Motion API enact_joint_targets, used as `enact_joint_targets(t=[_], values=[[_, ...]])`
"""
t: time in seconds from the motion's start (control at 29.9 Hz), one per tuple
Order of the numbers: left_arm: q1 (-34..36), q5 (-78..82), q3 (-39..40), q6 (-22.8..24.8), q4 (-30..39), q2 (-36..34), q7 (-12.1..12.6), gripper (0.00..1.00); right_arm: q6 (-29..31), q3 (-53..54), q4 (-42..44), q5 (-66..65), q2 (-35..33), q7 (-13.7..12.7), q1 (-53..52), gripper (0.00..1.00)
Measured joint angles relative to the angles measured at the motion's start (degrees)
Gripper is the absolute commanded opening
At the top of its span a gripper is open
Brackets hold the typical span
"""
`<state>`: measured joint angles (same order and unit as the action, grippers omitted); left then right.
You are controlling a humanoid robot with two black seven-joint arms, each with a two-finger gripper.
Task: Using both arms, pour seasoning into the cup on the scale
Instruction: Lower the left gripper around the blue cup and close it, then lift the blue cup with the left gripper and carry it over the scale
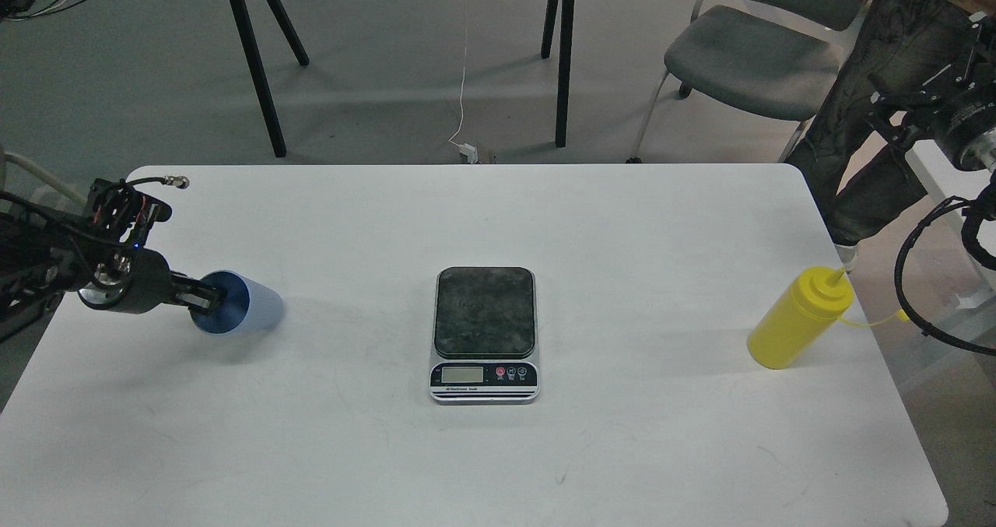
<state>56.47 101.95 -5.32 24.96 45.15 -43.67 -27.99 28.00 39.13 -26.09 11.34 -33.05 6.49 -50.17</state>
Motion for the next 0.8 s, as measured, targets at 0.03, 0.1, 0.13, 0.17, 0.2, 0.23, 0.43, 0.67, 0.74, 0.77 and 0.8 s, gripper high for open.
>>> enact_joint_targets(t=[0.03,0.1,0.13,0.17,0.2,0.23,0.43,0.67,0.74,0.77,0.8], values=[[0.01,0.04,-0.08,0.01,0.15,0.0,0.0,0.04,0.0,0.0,-0.02,0.0,0.0,0.0,0.0,1.0],[0.09,0.25,-0.18,0.14,0.42,-0.01,0.0,0.04,0.0,-0.01,-0.02,0.0,0.0,0.01,0.0,1.0],[0.25,0.4,-0.2,0.3,0.53,-0.04,0.0,0.04,0.0,-0.02,-0.02,0.0,0.0,0.01,0.0,1.0],[0.52,0.5,-0.21,0.48,0.73,-0.12,0.0,0.04,0.0,-0.02,-0.02,0.0,0.0,0.02,0.0,1.0],[0.83,0.55,-0.21,0.68,1.03,-0.19,0.0,0.04,0.0,-0.02,-0.02,0.0,0.0,0.02,0.0,1.0],[1.35,0.59,-0.26,1.07,1.65,-0.34,0.0,0.04,0.0,-0.02,-0.02,0.0,0.0,0.02,0.0,1.0],[6.64,0.91,-0.31,2.99,9.79,-3.58,0.0,0.04,0.0,0.05,-0.02,0.0,-0.02,0.02,0.0,1.0],[16.97,1.97,-0.2,3.05,19.94,-4.1,0.0,0.05,0.0,0.26,-0.02,0.0,-0.09,0.02,0.0,1.0],[19.62,2.93,-0.19,3.05,22.65,-3.53,0.0,0.05,0.0,0.32,-0.02,0.0,-0.09,0.02,0.0,1.0],[20.9,3.65,-0.19,3.05,23.75,-2.7,0.0,0.05,0.0,0.33,-0.01,0.0,-0.1,0.04,0.0,1.0],[22.05,4.27,-0.18,3.05,24.54,-1.45,-0.01,0.05,0.0,0.35,-0.01,0.0,-0.1,0.06,0.0,1.0]])
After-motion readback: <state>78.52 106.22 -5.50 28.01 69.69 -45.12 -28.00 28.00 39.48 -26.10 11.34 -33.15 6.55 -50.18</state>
